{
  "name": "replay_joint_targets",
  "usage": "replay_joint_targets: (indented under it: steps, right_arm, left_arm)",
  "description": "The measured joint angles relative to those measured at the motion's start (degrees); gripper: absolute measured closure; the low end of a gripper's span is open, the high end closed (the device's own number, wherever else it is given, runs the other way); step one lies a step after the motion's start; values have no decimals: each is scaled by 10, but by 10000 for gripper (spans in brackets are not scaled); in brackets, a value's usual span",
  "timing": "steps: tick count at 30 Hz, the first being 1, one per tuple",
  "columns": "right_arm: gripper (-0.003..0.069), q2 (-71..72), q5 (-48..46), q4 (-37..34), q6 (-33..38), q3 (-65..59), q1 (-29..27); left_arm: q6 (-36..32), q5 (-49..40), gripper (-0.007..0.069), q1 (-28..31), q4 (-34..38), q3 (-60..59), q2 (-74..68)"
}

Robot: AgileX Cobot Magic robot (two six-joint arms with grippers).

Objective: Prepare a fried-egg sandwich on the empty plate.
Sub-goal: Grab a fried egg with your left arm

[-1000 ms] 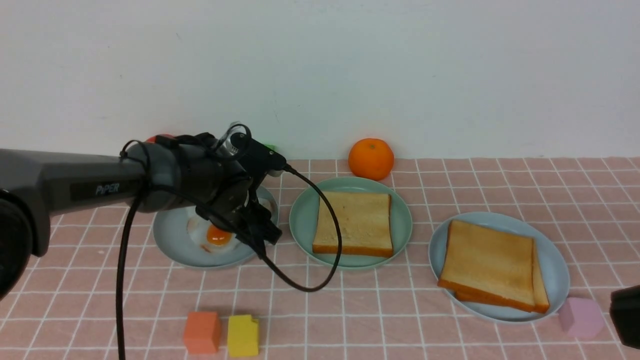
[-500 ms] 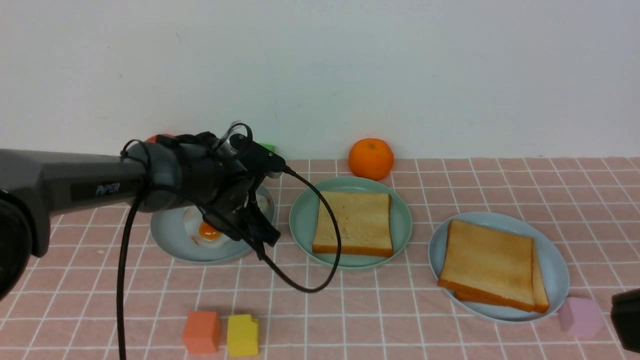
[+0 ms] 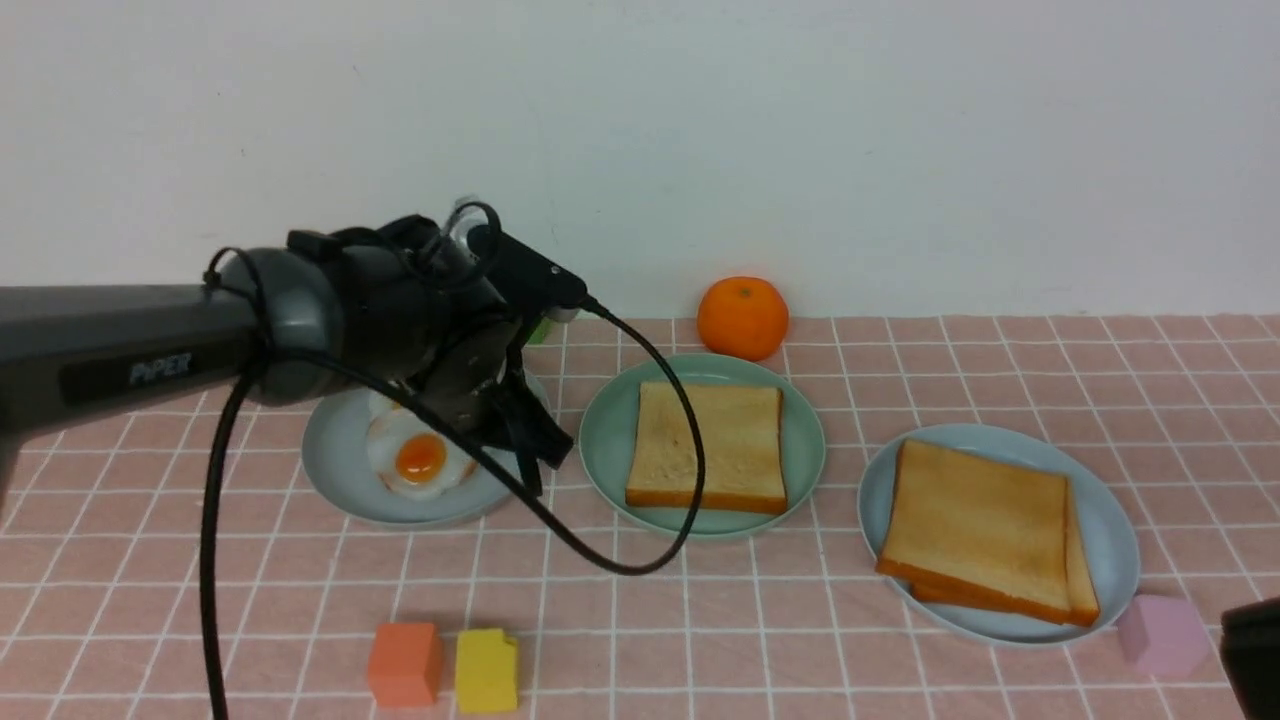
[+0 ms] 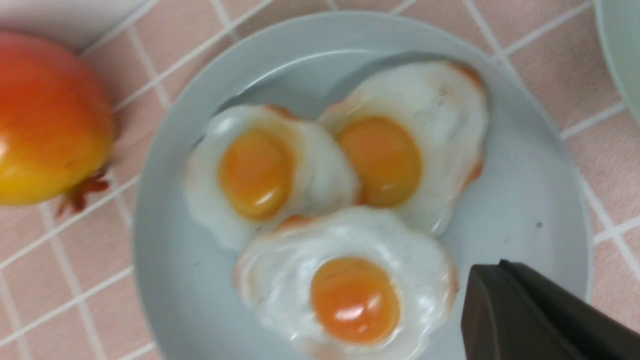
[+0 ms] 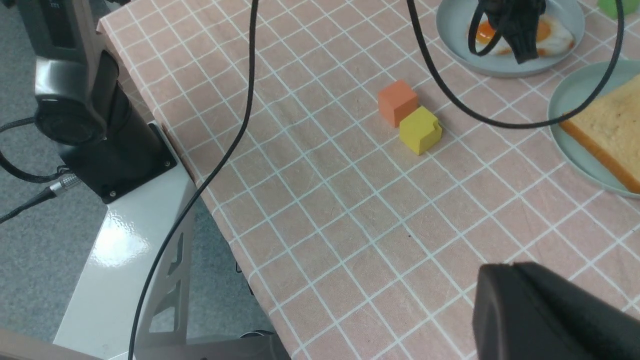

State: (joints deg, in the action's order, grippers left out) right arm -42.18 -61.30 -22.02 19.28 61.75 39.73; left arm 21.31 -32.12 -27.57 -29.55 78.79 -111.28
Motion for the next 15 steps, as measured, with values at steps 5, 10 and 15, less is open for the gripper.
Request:
replay_joint_targets:
  steps: [5, 10, 15]
  right_arm:
    - [606, 0, 0, 0, 9, 0, 0]
    - [606, 0, -1, -1, 14, 0, 0]
    - [606, 0, -6, -1, 14, 0, 0]
  left_arm:
    - [0, -24, 612, 0, 4, 0, -3]
    - [0, 0, 515, 0, -10, 0, -20]
    - [3, 16, 330, 0, -49, 0, -36]
